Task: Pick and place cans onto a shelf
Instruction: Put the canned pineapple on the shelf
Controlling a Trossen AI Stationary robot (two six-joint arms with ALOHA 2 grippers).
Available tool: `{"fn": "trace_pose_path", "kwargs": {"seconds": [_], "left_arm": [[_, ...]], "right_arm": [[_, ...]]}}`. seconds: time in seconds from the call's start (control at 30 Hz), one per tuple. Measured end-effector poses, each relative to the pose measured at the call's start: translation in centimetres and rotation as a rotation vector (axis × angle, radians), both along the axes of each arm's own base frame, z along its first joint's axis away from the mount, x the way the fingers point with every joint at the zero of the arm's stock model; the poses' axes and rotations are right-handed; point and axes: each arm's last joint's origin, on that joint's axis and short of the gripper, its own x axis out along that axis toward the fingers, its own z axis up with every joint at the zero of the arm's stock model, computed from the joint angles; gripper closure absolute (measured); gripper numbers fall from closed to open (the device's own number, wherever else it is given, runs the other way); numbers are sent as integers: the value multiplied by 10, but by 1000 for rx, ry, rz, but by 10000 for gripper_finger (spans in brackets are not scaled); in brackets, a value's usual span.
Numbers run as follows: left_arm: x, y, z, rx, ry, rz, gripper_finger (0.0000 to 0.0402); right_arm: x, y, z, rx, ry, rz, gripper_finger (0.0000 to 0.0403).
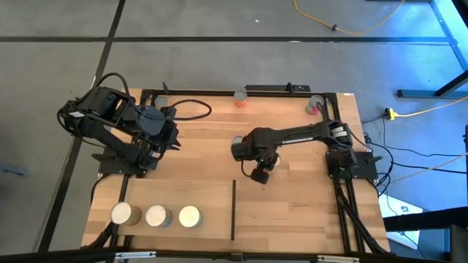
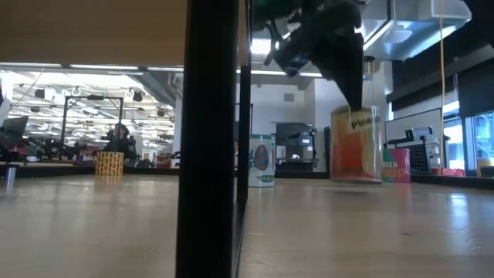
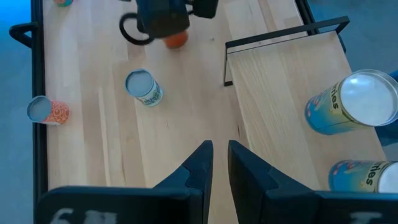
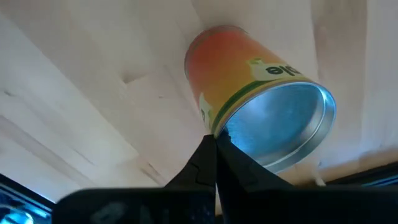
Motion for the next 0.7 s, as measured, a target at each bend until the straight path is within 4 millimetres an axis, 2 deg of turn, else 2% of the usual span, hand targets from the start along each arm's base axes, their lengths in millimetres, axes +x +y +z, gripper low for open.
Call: {"fn": "trace_pose_path", "kwargs": {"seconds": [0.27,0.43,0.7], "left_arm": [[0,0,0,-1,-1,1,360],[0,0,0,-5,-1,6,360],[0,0,0,-18,0,22,360]], "right_arm": [[8,1,-23,27,62,79,403],[10,1,-27,52,71,115,400],[9,1,-26,66,62,112,359]]}}
